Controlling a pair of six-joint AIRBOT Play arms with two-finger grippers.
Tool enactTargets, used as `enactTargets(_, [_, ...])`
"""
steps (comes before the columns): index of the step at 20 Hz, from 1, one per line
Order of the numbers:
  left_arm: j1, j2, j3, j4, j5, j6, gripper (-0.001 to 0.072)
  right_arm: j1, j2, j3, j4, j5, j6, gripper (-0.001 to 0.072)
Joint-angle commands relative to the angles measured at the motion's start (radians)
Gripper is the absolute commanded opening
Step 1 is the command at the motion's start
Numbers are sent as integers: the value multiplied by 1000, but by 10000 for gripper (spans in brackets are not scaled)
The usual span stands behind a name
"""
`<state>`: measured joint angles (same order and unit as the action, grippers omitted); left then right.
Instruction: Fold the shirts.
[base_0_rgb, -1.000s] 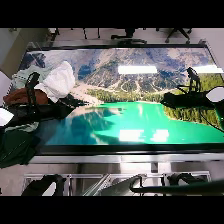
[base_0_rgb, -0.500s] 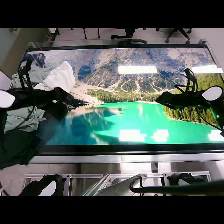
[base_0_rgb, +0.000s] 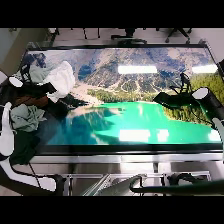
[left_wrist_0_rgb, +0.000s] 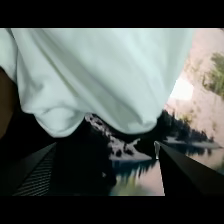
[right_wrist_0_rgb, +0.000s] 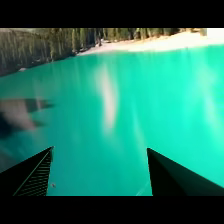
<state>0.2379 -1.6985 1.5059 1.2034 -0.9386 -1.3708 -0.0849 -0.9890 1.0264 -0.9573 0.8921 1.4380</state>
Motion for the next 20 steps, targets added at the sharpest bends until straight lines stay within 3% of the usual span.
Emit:
enactTargets(1, [-30,-178,142,1,53,1,695,-1,-34,0,-2,-49,-3,639])
enactTargets(3, [-56,-253,222,1,39,-1,681,-1,-41,0,-9,-50,-3,639])
enactTargets(4, [-66,-286,260,2,9,-17,480,-1,-44,0,-10,-50,-4,639])
enactTargets(5, [-75,-317,300,1,-35,-25,166,-1,-46,0,-9,-50,-19,639])
enactTargets(6, [-80,-344,344,1,-91,-31,12,-1,-47,0,-9,-50,-26,638])
enactTargets(8, [-96,-358,421,-6,-174,-56,11,-1,-46,0,-8,-49,-27,636])
enactTargets(9, [-109,-354,466,-28,-217,-54,10,-1,-46,0,-9,-47,-29,543])
enactTargets(10, [-123,-341,515,-65,-259,-51,9,-1,-46,0,-8,-47,-29,335])
enactTargets(11, [-140,-314,552,-122,-285,-39,9,-1,-45,0,-8,-46,-29,205])
enactTargets(13, [-188,-221,577,-300,-305,11,9,-1,-38,1,-8,-25,-46,75])
enactTargets(16, [-274,-26,509,-573,-309,93,10,-1,13,1,-8,11,-55,75])
enactTargets(20, [-395,124,489,-566,-386,78,9,-1,176,12,-14,14,-55,75])
